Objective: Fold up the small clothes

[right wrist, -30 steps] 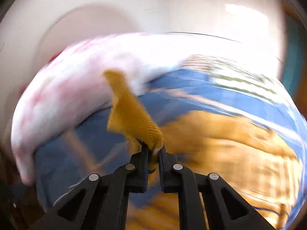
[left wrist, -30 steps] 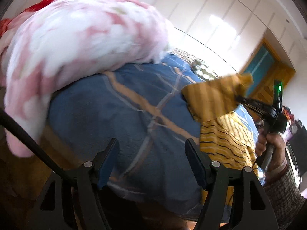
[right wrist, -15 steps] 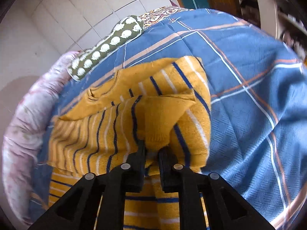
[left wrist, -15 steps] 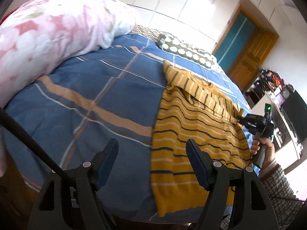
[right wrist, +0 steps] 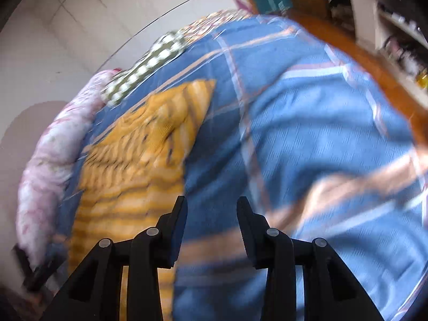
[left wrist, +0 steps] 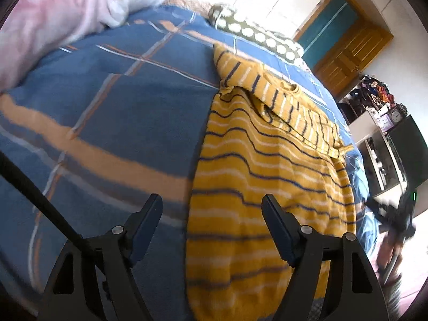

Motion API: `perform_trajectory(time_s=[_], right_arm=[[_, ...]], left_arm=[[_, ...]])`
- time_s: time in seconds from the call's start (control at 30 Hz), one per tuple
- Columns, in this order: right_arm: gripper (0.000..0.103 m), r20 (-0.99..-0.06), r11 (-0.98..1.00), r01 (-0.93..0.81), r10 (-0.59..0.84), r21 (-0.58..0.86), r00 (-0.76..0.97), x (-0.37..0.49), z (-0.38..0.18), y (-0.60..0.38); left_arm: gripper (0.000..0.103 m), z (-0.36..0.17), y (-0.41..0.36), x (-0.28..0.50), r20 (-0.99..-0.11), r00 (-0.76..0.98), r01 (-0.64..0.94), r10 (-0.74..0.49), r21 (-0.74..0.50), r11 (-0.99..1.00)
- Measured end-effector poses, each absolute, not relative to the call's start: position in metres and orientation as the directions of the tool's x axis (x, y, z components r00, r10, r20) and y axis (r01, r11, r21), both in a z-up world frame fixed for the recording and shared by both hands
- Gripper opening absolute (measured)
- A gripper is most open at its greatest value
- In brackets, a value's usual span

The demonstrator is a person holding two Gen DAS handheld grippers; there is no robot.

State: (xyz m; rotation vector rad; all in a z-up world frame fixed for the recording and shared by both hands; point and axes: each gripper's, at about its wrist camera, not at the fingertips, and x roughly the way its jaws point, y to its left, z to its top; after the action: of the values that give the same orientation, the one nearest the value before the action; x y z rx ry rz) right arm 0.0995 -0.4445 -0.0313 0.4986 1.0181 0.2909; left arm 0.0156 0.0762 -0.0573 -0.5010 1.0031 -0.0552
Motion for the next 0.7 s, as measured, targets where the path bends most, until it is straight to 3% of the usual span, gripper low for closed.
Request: perform_trajectory(time_s=[0.27,0.37,0.7], right_arm=[[0.043,-0.706,0.807,-0.036,0.537,0.590,0.462,0.066,-0.074,-0.394],[0.044,-0.692,0.788,-0.035,0.560,0.614,0.457,0.067,-0.075,-0.392],[0.044,-0.690,0.802,-0.051,0.543,0.595,0.478,0.063,-0.068,-0.378]], left_arm=[[0.074,-0.094,0.084,0.091,-0.761,0.464,-0.201,-0.454,-0.589,0.783],[0.074,-0.097,0.083,0.096,-0.705,0.450,-0.185,-0.548,-0.674,0.715],[0.074,-0.092,0.093,0.044,-0.676,0.494,-0.170,-0.547,-0.692,0.702]])
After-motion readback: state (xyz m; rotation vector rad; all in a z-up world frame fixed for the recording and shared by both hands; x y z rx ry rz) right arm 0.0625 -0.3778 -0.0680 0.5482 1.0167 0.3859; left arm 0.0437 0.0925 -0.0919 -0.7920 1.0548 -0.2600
